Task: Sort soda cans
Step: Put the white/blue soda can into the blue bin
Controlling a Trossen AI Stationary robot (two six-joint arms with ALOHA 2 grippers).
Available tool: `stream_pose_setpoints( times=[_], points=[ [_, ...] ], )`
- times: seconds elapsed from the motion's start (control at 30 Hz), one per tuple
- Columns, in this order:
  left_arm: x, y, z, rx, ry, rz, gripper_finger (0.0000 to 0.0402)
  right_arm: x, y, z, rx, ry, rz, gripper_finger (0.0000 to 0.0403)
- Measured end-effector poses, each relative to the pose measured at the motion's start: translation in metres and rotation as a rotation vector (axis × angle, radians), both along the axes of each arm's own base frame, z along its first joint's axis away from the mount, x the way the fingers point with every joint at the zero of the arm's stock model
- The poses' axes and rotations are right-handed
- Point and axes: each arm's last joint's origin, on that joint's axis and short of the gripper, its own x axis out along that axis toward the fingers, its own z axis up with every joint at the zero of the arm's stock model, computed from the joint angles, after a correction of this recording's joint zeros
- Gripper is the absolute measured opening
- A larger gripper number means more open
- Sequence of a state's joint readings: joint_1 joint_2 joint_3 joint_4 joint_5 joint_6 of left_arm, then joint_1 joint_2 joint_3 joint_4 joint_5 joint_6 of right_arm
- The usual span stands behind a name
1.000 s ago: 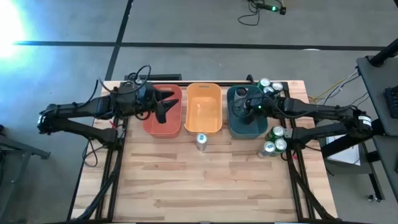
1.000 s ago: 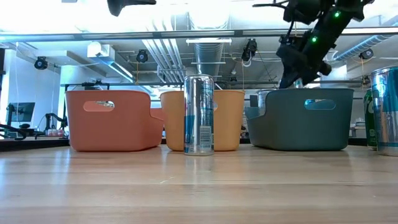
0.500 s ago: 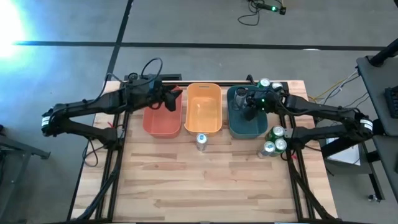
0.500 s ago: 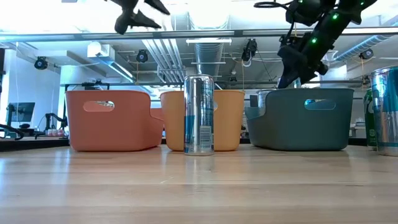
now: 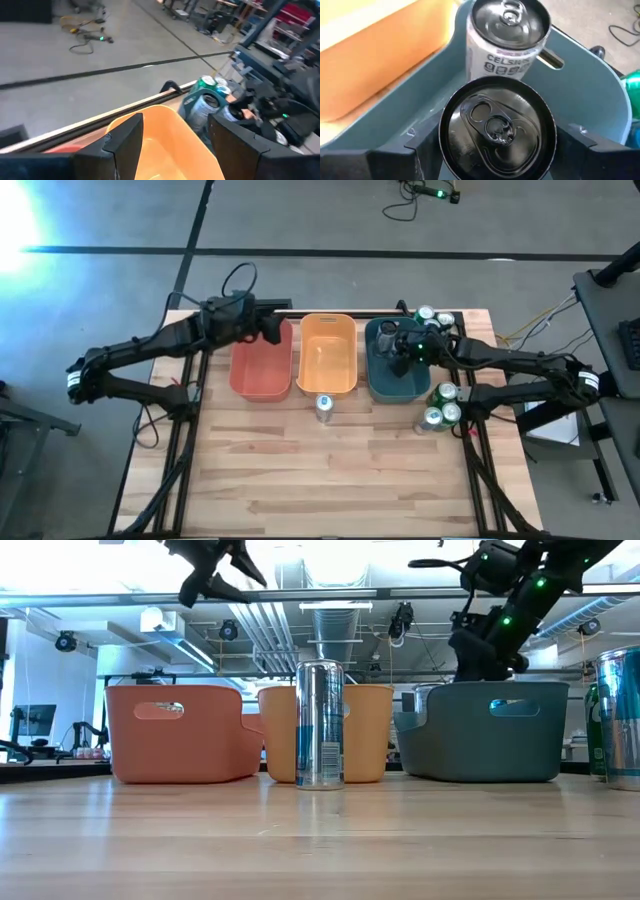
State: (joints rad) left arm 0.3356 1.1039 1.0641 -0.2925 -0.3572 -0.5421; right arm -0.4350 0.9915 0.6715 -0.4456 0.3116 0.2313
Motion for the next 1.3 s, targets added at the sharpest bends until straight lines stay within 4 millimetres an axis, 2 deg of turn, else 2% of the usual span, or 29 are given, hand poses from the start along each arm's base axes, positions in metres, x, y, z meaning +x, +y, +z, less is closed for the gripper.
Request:
stream_pose_setpoints(
  times=[0.17, 0.47, 0.67, 0.77, 0.97, 1.13, 1.3],
  points=[
    [-0.01, 0.007, -0.004, -0.042, 0.046, 0.052, 0.0206, 0.001, -0.001, 0.002, -0.002, -0.024, -0.016, 0.0275],
    [-0.036, 0.012, 0.003, -0.046, 0.053, 0.121, 0.0206, 0.001, -0.002, 0.003, -0.009, -0.033, -0.054, 0.0319],
    [-0.058, 0.005, 0.007, -0.053, 0.088, 0.126, 0.0206, 0.002, -0.002, 0.007, -0.017, -0.027, -0.052, 0.0344],
    [-0.069, 0.001, 0.007, -0.096, 0.088, 0.15, 0.0206, 0.004, -0.003, 0.024, -0.022, -0.054, -0.047, 0.035],
    [-0.092, 0.003, -0.005, -0.263, 0.161, 0.251, 0.0206, 0.008, -0.005, 0.071, -0.065, -0.101, -0.027, 0.0353],
    [-0.096, 0.014, -0.017, -0.359, 0.266, 0.266, 0.0212, 0.011, -0.006, 0.112, -0.115, -0.203, -0.023, 0.0352],
    [-0.098, 0.03, -0.025, -0.352, 0.353, 0.354, 0.0248, 0.016, -0.008, 0.139, -0.145, -0.267, -0.022, 0.0349]
  ],
)
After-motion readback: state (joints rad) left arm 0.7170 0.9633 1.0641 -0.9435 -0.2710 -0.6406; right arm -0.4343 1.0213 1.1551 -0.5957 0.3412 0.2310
